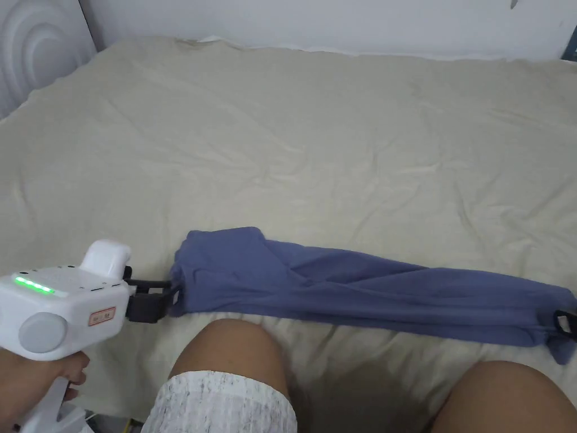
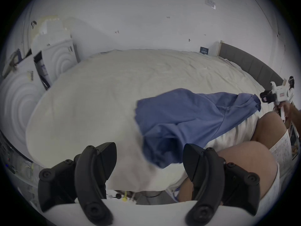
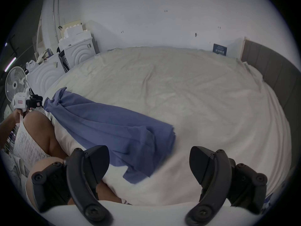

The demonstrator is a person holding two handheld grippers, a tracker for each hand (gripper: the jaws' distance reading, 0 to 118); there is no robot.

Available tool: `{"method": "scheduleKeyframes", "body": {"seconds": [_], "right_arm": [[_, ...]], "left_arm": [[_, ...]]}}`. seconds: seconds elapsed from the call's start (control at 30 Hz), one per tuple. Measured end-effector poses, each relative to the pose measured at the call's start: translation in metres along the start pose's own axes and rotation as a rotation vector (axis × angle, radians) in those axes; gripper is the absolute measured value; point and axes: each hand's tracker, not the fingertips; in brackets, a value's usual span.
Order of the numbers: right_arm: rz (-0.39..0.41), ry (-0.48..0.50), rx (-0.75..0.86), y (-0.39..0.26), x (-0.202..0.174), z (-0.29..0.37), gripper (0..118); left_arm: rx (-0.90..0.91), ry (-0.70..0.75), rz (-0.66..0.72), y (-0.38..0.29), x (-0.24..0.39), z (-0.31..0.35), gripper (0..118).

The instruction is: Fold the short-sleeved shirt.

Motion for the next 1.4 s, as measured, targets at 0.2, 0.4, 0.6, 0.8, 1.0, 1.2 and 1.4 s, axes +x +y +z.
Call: {"method": "scheduleKeyframes", "body": {"seconds": [0.2, 0.4, 0.6, 0.8, 1.0, 1.2, 1.4], "right_arm": [[0.104, -0.084, 0.108, 0.022, -0.024, 0.062, 17], [0.212, 0.035, 0.199, 0.072, -0.104, 0.079, 0], [0.273, 0.233, 0.189, 0.110, -0.201, 0.007, 0], [0.318, 0.351, 0.107, 0.118, -0.263, -0.077, 0], [0.310, 0.407, 0.050, 0.124, -0.291, -0.132, 0], [0.282, 0.434, 0.011, 0.126, -0.293, -0.157, 0], [0.266, 0.421, -0.026, 0.125, -0.279, -0.171, 0]], "left_arm": [[0.038, 0.041, -0.030, -0.010, -0.005, 0.049, 54], [0.042, -0.058, 0.124, -0.023, -0.020, 0.045, 0], [0.026, -0.147, 0.245, -0.023, -0.039, 0.011, 0], [-0.007, -0.224, 0.311, -0.008, -0.066, -0.033, 0], [-0.092, -0.463, 0.438, 0.010, -0.087, -0.079, 0], [-0.179, -0.817, 0.613, 0.017, -0.104, -0.129, 6], [-0.243, -0.874, 0.731, 0.018, -0.134, -0.157, 79]]}}
